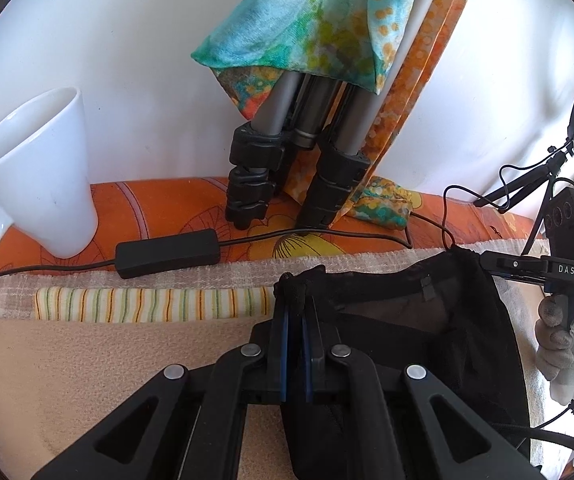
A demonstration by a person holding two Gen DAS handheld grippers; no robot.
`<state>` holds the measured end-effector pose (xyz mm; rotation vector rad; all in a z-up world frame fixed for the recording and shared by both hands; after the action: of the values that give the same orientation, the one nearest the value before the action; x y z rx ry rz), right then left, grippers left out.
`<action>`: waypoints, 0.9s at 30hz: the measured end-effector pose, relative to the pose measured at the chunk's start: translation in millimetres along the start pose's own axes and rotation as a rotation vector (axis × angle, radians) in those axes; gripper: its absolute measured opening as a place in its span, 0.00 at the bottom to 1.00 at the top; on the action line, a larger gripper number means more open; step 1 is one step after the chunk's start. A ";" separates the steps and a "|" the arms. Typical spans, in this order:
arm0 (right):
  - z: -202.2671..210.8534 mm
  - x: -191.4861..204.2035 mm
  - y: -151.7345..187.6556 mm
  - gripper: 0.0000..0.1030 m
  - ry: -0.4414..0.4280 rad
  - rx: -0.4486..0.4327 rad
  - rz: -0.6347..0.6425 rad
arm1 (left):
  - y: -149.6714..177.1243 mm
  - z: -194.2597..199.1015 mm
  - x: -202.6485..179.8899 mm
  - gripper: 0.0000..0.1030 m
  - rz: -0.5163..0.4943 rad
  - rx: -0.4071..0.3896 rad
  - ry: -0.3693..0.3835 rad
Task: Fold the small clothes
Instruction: 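Grasp the collar end of the black strip with both grippers, then lift the collar end and fold it over toward the hem with both grippers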
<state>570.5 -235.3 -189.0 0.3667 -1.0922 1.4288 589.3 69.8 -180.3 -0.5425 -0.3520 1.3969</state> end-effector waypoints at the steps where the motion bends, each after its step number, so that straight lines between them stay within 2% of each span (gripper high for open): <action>1: -4.6 1.1 -1.8 0.35 -0.003 0.008 0.004 | 0.0 -1.4 -1.0 0.02 -0.001 0.000 0.001; 2: -10.1 1.9 -2.7 0.16 -0.002 0.026 0.009 | 0.2 -2.0 -1.1 0.02 -0.001 0.001 0.003; 3: -14.5 2.9 -2.5 0.06 0.005 0.042 0.013 | 0.1 -2.4 -1.2 0.02 0.002 0.000 0.005; 5: -14.8 9.7 -1.4 0.06 0.026 0.039 0.052 | -0.2 -2.2 -1.0 0.02 0.009 -0.001 0.015; 9: 8.1 22.8 -0.9 0.05 -0.013 -0.019 0.070 | -0.4 7.1 2.4 0.02 0.027 -0.014 0.046; 17: 48.4 67.9 14.6 0.05 -0.051 -0.051 0.138 | 10.2 57.4 -2.9 0.02 0.025 -0.067 0.096; 20: 61.5 94.8 28.7 0.05 -0.071 -0.055 0.166 | 20.0 82.6 -8.5 0.02 0.014 -0.091 0.105; 27: 90.1 152.1 80.2 0.05 -0.054 -0.024 0.250 | 56.0 144.6 -13.2 0.02 0.024 -0.137 0.138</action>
<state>432.1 -199.0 -57.9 0.2589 -1.2306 1.6315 463.1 83.3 -90.4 -0.7539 -0.3317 1.3561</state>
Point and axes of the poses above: each gripper's, at about its wrist camera, not at the fingertips, and z roughly against the way its jaws point, x to its left, y to its underside, the point moved 3 cm from there along -z, roughly the way its jaws point, and after that the axes turned 15 degrees about -y, right-handed, at the moved point
